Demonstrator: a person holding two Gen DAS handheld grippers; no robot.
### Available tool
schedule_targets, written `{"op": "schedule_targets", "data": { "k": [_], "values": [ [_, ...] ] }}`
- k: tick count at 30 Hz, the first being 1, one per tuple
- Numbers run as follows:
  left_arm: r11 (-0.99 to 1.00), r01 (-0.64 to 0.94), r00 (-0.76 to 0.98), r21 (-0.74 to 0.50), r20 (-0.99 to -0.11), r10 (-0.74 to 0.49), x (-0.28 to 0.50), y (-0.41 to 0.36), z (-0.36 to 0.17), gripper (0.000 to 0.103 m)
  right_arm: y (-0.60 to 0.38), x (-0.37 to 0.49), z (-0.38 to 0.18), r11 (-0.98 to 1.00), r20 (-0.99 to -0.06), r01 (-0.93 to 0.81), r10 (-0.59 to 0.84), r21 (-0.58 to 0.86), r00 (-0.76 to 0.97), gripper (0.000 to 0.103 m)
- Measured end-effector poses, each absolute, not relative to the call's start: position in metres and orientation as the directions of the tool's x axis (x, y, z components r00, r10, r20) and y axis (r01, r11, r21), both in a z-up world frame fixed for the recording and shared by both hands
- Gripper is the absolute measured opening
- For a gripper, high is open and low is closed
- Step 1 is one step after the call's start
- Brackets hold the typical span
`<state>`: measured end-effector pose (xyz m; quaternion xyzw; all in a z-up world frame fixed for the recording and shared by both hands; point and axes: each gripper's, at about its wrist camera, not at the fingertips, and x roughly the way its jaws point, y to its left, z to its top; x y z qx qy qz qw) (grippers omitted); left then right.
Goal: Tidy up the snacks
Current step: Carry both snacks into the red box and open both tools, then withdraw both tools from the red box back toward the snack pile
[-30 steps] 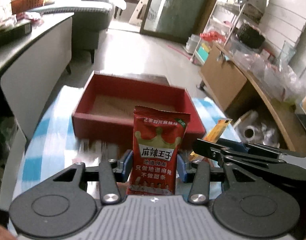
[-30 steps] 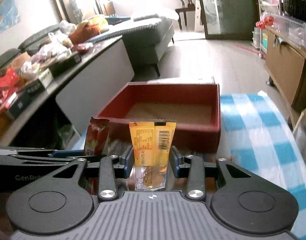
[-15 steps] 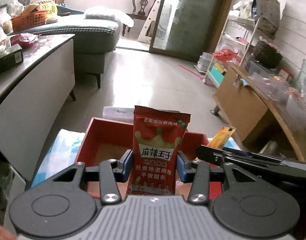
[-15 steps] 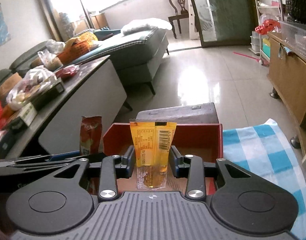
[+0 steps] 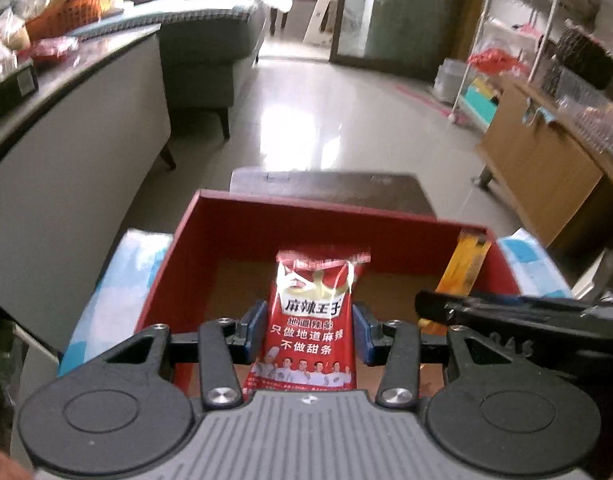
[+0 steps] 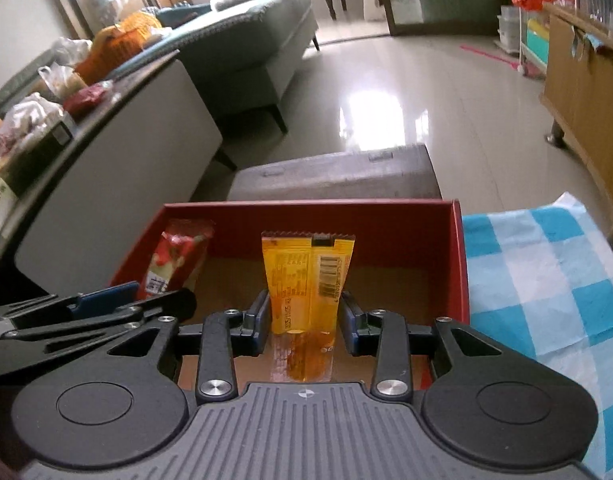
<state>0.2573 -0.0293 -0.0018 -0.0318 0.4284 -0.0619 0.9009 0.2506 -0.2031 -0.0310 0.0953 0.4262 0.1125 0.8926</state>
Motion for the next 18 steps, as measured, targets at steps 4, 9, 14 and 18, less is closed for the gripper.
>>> {"op": "schedule_targets", "data": {
  "k": [4, 9, 14, 18],
  "values": [
    [0.994, 0.068, 0.598, -0.085, -0.794, -0.109, 0.257, -0.028, -0.014, 0.040, -0.201, 0.254, -0.037, 0.960, -0.754, -0.117, 0.273, 0.255, 0.597, 0.050],
    [0.995, 0.056, 0.608, -0.081, -0.788, -0.099, 0.255, -0.025, -0.012, 0.040, -0.197, 0.259, -0.050, 0.972, -0.784, -0.109, 0.234, 0.210, 0.575, 0.054],
    [0.996, 0.051, 0.615, -0.066, -0.784, -0.084, 0.256, -0.022, -0.012, 0.040, -0.194, 0.261, -0.058, 0.972, -0.803, -0.110, 0.235, 0.210, 0.548, 0.062],
    [0.996, 0.046, 0.613, -0.071, -0.785, -0.084, 0.251, -0.017, -0.007, 0.041, -0.192, 0.259, -0.054, 0.973, -0.810, -0.120, 0.230, 0.197, 0.539, 0.065]
  ]
}}
